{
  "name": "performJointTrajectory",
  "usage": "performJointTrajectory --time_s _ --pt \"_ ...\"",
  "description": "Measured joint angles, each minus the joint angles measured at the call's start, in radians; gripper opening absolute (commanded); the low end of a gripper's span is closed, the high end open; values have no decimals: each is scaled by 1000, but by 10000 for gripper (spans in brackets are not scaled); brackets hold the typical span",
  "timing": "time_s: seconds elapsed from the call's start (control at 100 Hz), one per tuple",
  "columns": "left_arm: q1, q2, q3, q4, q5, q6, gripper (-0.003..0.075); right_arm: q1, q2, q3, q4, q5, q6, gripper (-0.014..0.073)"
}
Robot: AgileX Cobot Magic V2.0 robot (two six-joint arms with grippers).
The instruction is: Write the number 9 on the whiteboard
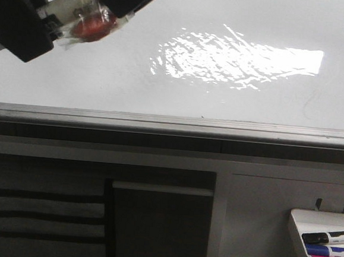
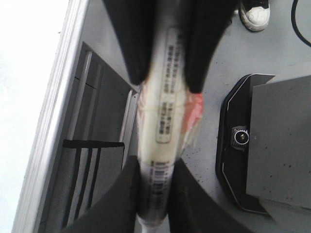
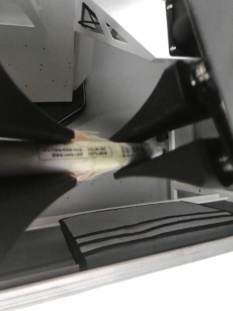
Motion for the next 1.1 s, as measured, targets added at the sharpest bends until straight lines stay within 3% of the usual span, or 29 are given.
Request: performJointTrajectory --time_s 0.09,0.24,0.31,0.44,0.65,0.8,0.96,1.1 --pt "-2 0 0 2 2 6 37 0 0 0 0 5 -3 -50" --pt "-2 0 -2 10 -2 -4 301 0 0 0 -20 6 -1 -45" --pt "-2 0 -15 37 -2 -35 374 0 -3 0 -70 -3 29 -45" --pt "-2 -27 -35 177 -3 -200 384 0 -45 0 -266 -32 192 -45" --pt "-2 -129 -31 360 -2 -511 384 -29 -173 33 -575 -59 686 -45" --pt "-2 -221 36 395 -10 -604 384 -167 -271 160 -583 -139 849 -45" --pt "2 -300 152 398 -98 -641 384 -307 -318 270 -478 -203 872 -45" --pt "32 -314 216 399 -169 -661 384 -331 -320 318 -434 -230 875 -45"
